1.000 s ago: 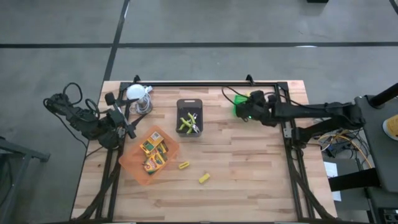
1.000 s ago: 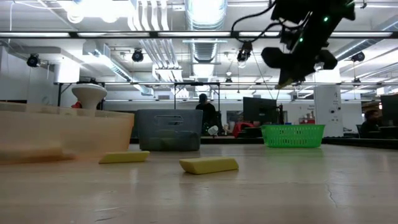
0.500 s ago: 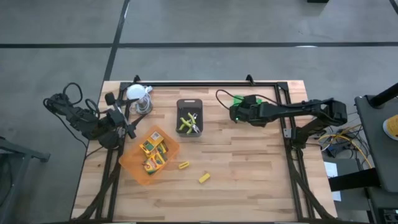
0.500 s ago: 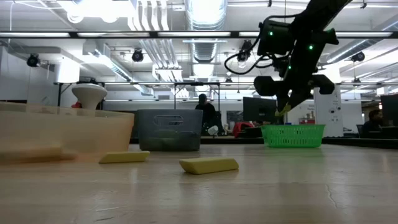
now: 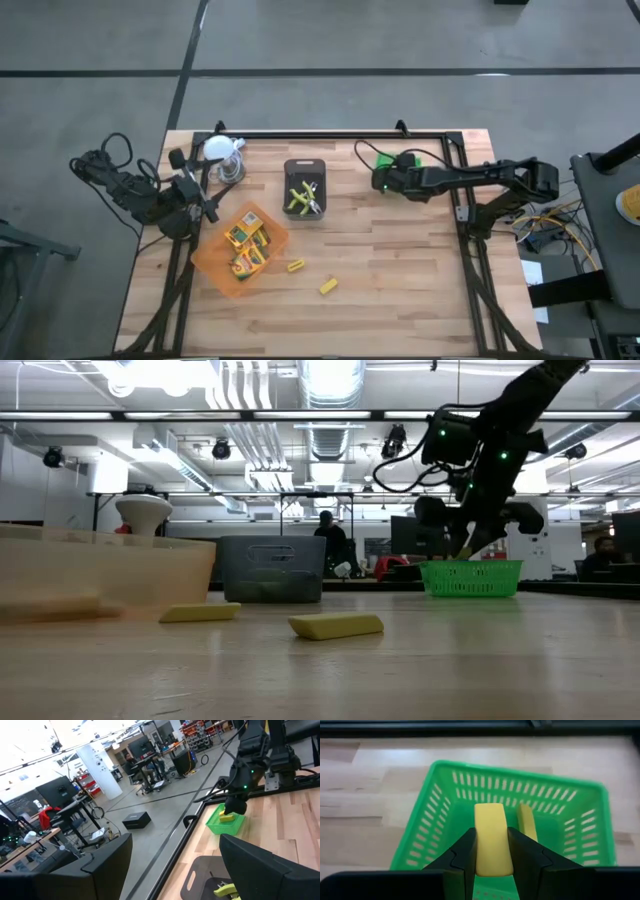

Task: Pick & Place School Supplies
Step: Put the yellow eraser into the green bin

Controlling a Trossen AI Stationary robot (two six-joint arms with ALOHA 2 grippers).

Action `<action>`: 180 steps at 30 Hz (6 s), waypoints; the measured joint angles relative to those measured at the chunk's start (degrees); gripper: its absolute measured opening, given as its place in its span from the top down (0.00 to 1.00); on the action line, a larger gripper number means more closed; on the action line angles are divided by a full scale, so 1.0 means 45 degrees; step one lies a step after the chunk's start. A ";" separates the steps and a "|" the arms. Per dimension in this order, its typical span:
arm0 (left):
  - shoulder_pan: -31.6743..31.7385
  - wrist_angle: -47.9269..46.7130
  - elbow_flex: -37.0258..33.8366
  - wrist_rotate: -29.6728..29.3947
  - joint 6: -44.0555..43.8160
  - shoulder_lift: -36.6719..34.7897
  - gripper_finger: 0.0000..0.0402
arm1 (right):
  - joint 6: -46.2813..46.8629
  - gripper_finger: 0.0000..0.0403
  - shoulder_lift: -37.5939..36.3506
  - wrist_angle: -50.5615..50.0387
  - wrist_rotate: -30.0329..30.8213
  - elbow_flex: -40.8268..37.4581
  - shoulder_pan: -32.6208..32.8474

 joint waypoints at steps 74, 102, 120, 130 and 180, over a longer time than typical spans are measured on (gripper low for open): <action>0.0000 0.0002 -0.0001 -0.0005 0.0001 -0.0005 0.24 | -1.4012 0.71 -1.0640 0.5342 -1.6136 -0.2050 -0.1356; 0.0000 0.0000 0.0000 -0.0002 0.0000 -0.0002 0.24 | -1.5822 0.71 -0.3038 1.5265 -1.4862 -0.4778 0.3348; 0.0000 0.0005 -0.0002 -0.0004 0.0002 -0.0005 0.24 | -1.4328 0.50 0.5686 2.2981 -1.3760 -0.3219 0.5299; 0.0000 0.0000 -0.0002 -0.0003 -0.0002 -0.0003 0.24 | -1.5749 0.44 0.7665 2.2884 -1.3727 -0.1744 0.5760; 0.0000 0.0004 0.0001 -0.0001 -0.0001 0.0000 0.24 | -1.5492 0.45 0.9144 1.9000 -1.2770 0.0301 0.6841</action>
